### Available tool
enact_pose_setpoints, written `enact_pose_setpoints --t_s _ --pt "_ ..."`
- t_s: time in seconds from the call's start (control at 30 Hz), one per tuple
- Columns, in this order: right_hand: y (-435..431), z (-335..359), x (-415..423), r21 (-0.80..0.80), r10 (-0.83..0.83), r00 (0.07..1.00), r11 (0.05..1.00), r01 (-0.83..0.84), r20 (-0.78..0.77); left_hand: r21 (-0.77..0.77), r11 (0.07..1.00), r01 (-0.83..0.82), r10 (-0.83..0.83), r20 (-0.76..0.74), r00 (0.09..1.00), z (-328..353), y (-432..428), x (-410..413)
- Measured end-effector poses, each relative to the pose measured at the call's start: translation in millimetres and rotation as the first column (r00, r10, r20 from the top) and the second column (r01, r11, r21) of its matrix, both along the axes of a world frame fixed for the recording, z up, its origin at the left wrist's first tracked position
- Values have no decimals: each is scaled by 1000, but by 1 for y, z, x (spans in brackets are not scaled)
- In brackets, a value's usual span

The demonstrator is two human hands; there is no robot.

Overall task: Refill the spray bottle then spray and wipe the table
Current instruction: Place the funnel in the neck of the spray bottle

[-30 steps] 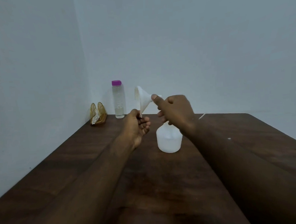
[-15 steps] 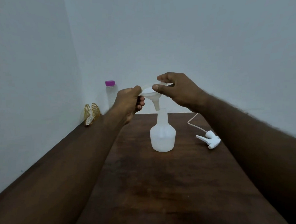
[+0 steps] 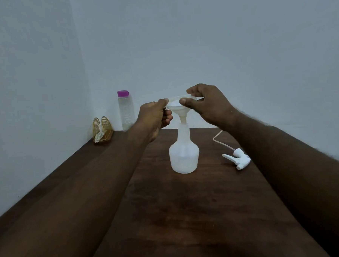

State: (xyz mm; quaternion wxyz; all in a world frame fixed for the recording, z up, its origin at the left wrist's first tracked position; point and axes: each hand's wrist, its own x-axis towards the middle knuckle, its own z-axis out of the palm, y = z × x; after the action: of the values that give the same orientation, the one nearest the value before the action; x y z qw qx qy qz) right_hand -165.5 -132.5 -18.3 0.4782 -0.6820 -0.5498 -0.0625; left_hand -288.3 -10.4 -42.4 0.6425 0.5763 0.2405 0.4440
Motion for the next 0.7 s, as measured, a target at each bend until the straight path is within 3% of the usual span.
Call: enact_pose_setpoints --t_s 0.17,0.3,0.47,0.57,0.63,0.7 --pt "2 -23 2 -56 -22 998 998 19 -52 13 999 -41 42 -79 996 -13 1 3" --pt "-5 -39 2 11 29 945 1000 -27 -327 -66 988 -142 133 -127 983 -28 6 -2" --pt "-11 -66 6 23 39 892 999 -31 -450 -7 992 -123 113 -356 928 -76 9 -7" --pt "-10 -80 7 -138 3 895 988 -72 -446 121 993 -1 51 -407 912 -100 5 -7" --pt "-10 -91 7 -274 -22 934 958 -82 -357 140 988 59 0 -391 921 -108 1 -5" --pt "-12 -101 8 -300 -29 964 953 -53 -264 153 984 96 -29 -391 920 -112 -5 0"
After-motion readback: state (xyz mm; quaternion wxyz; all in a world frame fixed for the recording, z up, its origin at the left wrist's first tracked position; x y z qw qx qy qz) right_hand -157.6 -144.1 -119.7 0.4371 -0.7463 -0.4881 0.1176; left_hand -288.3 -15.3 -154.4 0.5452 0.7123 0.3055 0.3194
